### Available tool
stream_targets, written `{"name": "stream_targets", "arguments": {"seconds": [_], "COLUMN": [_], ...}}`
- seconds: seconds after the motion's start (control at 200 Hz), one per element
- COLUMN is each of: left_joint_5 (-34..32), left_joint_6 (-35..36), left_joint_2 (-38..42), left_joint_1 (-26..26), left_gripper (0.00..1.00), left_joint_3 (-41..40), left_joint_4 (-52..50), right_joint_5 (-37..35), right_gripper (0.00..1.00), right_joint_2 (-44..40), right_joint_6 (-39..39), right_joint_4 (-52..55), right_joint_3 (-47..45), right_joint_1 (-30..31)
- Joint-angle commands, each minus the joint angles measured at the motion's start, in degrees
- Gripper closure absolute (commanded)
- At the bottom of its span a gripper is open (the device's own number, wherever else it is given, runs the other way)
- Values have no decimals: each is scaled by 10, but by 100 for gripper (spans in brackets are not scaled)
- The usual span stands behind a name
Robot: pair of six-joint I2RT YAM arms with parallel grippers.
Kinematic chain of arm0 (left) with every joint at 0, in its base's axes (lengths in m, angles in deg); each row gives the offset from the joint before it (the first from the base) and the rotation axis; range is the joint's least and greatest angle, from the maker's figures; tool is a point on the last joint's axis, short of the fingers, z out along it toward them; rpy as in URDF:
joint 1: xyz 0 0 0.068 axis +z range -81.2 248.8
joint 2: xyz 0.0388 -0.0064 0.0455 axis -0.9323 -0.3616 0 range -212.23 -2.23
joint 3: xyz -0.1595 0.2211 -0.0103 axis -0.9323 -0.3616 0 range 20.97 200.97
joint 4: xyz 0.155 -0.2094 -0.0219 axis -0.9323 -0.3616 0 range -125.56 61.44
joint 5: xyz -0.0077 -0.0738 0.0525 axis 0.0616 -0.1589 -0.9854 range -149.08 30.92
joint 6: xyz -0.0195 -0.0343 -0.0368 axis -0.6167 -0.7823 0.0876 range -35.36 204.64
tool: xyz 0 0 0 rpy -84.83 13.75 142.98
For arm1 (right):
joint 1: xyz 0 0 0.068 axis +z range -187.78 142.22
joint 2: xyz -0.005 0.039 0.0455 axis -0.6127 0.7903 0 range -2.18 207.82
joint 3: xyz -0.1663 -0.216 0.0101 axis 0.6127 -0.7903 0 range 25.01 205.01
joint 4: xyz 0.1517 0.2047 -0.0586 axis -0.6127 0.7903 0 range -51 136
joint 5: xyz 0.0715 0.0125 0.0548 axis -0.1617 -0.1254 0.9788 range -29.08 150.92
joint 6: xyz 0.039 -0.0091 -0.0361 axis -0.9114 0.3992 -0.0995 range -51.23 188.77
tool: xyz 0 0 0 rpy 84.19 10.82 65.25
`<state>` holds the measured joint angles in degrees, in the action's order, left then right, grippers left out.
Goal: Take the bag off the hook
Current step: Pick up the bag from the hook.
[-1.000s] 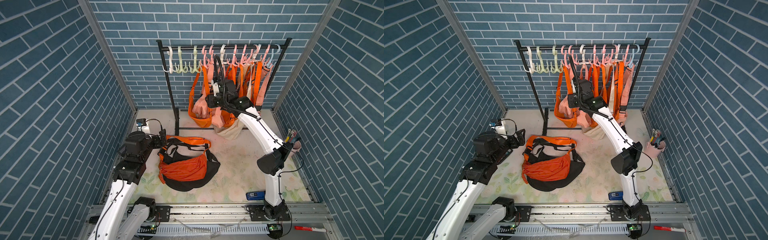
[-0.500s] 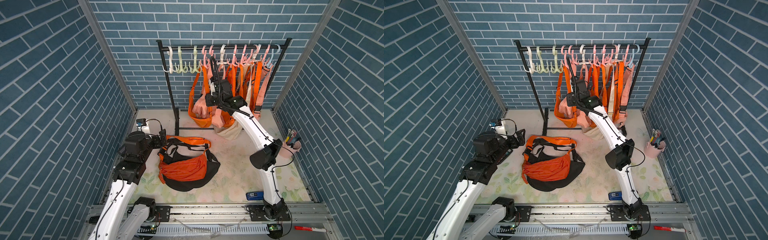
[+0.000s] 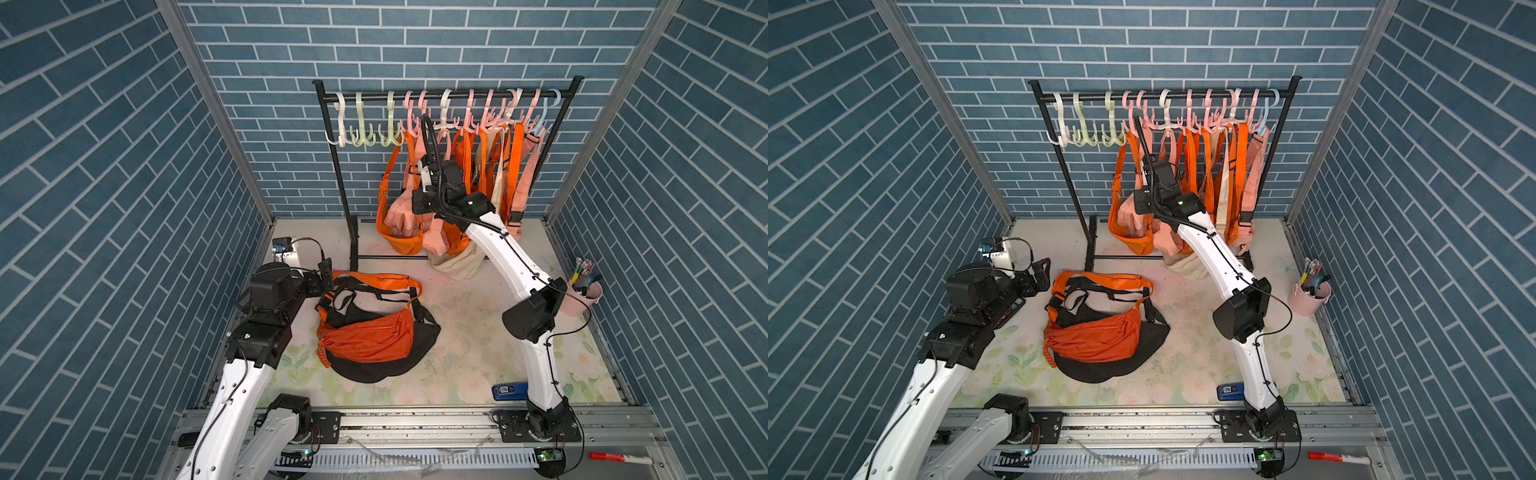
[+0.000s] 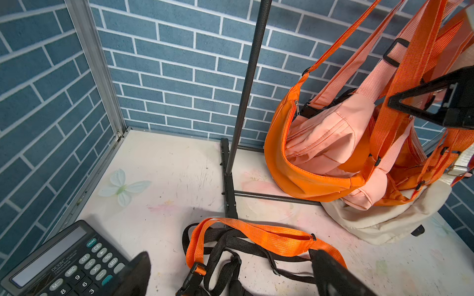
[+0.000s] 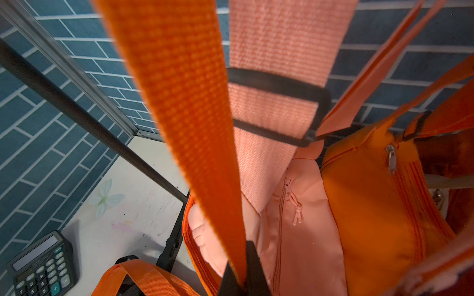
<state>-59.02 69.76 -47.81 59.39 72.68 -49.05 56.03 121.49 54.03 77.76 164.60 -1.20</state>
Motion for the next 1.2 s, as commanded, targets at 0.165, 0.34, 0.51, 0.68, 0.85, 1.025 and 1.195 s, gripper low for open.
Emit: {"name": "stream_targets", "arguments": {"seconds": [0.165,0.34,0.51,0.68,0.85,1.025,1.195], "left_joint_5": [51,69,81,74,76,91,118], "left_joint_6": [-27,-35,-44,-38,-21,-3,3], "left_joint_2": [-29,-46,-85,-133,-191,-256,-315], "left_joint_1": [4,4,-10,-37,-67,-90,-95], "left_gripper": [1,1,2,3,4,5,5], "left_joint_3": [2,33,77,120,169,227,284], "left_joint_4": [39,45,56,71,87,109,139], "right_joint_5": [33,38,44,49,47,46,40], "right_gripper": [100,100,100,100,100,100,100], "right_joint_2": [-84,-117,-142,-167,-191,-203,-219], "right_joint_6": [-13,-9,-5,4,15,26,37], "right_joint_4": [-9,-2,9,25,37,59,66], "right_joint_3": [-42,-65,-74,-76,-74,-59,-61], "right_joint_1": [0,1,1,1,0,0,0]}}
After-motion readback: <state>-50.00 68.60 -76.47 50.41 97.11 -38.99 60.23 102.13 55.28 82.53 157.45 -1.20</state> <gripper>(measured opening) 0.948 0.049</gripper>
